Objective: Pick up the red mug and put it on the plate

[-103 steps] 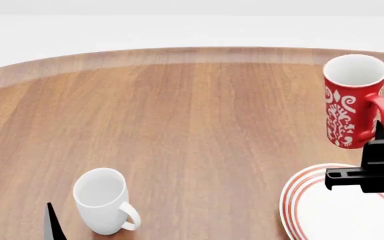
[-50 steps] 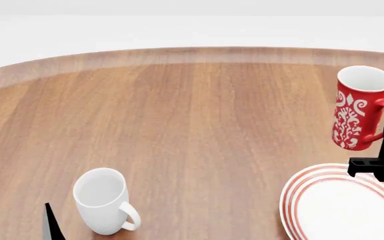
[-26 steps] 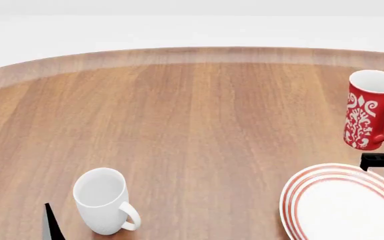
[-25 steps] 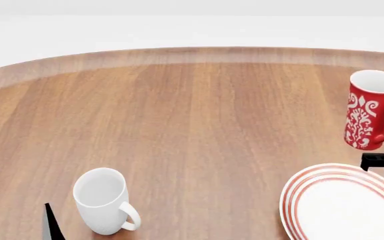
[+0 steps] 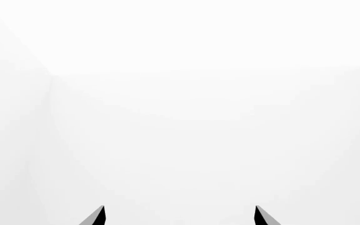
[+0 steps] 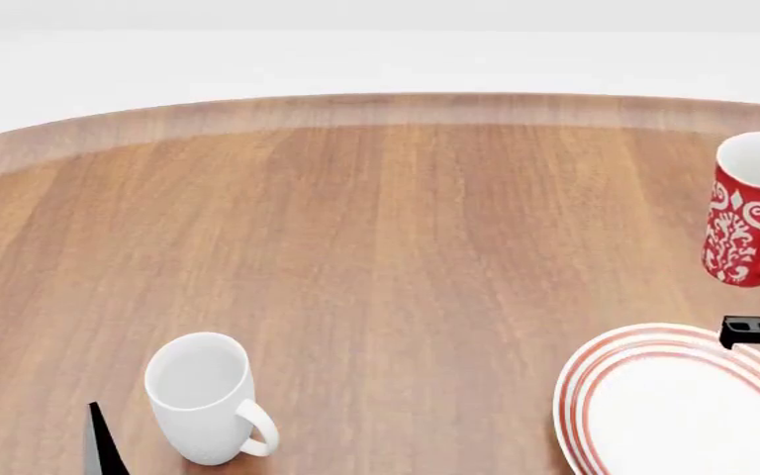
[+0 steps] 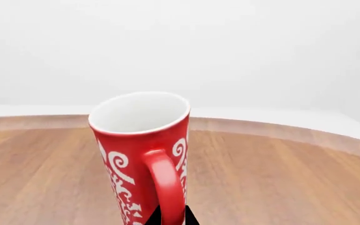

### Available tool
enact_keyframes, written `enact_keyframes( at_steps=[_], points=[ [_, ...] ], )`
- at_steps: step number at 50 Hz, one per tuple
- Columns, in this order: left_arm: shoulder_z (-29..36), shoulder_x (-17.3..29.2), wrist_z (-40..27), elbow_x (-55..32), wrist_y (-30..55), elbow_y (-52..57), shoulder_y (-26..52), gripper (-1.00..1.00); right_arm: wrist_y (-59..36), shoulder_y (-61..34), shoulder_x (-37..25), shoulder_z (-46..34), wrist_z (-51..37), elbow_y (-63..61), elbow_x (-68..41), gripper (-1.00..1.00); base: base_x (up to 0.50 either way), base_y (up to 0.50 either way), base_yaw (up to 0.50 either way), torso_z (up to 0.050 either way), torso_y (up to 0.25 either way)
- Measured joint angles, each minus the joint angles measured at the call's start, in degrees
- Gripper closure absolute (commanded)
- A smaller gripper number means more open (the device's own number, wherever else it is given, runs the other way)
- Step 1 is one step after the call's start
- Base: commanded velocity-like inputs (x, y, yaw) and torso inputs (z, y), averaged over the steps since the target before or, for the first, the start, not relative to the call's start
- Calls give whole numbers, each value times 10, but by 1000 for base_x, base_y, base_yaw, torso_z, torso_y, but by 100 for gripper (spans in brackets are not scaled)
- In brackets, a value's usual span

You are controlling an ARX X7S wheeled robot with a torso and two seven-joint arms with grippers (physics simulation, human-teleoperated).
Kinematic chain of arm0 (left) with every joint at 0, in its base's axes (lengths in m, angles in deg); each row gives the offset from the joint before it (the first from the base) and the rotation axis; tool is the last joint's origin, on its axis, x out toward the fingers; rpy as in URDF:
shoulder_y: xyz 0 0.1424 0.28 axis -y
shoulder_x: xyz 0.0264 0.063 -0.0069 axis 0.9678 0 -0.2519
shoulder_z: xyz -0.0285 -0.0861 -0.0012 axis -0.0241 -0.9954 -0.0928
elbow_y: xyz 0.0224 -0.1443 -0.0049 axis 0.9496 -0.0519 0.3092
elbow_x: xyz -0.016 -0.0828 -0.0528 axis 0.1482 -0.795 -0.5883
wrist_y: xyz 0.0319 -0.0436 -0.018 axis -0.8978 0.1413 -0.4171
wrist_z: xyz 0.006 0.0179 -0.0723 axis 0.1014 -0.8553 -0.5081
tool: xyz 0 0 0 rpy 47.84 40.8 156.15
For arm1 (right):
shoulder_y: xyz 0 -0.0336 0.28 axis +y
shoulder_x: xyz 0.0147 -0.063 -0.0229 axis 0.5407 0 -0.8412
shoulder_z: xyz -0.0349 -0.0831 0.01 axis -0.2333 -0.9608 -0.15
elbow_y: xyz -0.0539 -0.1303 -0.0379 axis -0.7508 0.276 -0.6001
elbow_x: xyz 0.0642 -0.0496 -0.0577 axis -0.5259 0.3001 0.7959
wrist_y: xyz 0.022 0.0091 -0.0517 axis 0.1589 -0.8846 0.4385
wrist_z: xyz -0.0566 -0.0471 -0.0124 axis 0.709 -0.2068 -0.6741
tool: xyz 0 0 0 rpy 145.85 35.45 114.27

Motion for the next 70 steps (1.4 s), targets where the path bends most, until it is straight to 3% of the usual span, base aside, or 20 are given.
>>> enact_keyframes(
  at_steps=[13, 45, 70],
  points=[
    [4, 1, -3, 1, 2, 1, 2, -100, 63, -7, 32, -3, 20, 79, 29, 100, 0, 0, 0, 0, 1],
    [7, 2, -10, 6, 3, 2, 4, -100, 55, -12, 62, -4, 56, 147, 22, 100, 0, 0, 0, 0, 0],
    [8, 2, -17, 13, 2, 1, 6, -100, 76, 46, 44, 19, 57, 83, -5, 100, 0, 0, 0, 0, 0]
  ],
)
